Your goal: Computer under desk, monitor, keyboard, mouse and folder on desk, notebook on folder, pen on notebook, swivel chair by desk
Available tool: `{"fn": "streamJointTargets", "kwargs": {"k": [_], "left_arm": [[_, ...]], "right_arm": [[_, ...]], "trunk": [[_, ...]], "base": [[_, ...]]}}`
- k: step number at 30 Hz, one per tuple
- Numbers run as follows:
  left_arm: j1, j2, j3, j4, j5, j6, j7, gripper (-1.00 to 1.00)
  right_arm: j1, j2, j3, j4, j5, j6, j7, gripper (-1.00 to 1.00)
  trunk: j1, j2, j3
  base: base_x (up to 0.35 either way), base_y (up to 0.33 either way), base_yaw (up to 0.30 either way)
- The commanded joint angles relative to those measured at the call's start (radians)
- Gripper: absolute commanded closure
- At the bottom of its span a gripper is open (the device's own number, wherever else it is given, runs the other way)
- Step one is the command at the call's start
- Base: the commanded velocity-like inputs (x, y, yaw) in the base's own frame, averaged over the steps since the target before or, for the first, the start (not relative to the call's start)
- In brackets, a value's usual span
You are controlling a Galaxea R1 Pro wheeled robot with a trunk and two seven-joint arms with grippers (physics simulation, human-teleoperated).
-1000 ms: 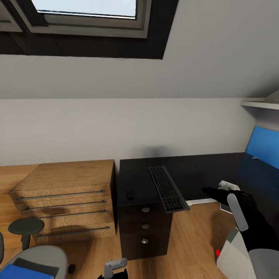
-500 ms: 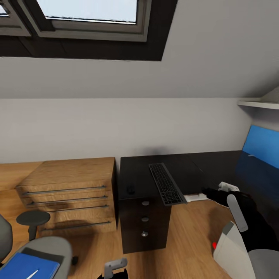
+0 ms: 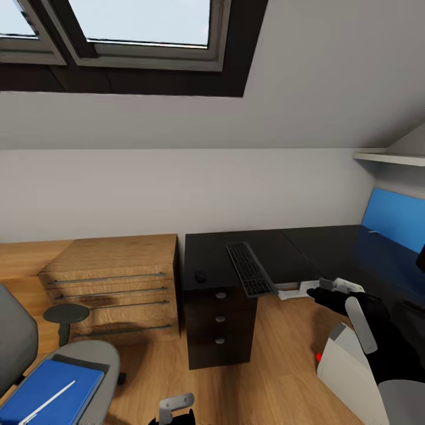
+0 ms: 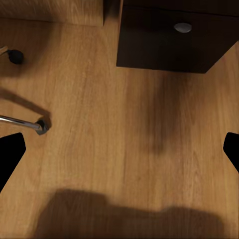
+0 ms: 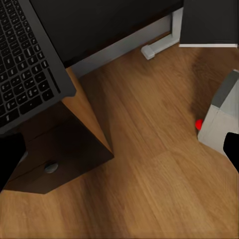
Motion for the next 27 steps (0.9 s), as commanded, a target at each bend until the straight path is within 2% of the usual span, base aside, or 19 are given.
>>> {"fn": "streamJointTargets", "kwargs": {"k": [1, 22, 27], "left_arm": [[-0.002, 0.001, -0.003, -0.002, 0.007, -0.006, 0.004, -1.0], [-0.001, -0.002, -0.005, -0.002, 0.004, -0.006, 0.006, -1.0], [-0.001, -0.001, -0.002, -0.007, 0.003, -0.006, 0.007, -1.0]], "right_arm": [[-0.001, 0.0, 0.0, -0.001, -0.011, 0.003, -0.009, -1.0], [0.0, 0.001, 0.001, 0.001, -0.009, 0.003, -0.009, -1.0], [-0.001, 0.0, 0.0, 0.01, -0.02, 0.004, -0.001, -1.0]], "trunk": [[0.0, -0.001, -0.001], [0.0, -0.001, -0.001], [0.0, -0.001, -0.001]], "base": [[-0.054, 0.0, 0.0], [-0.01, 0.0, 0.0], [0.0, 0.0, 0.0]]}}
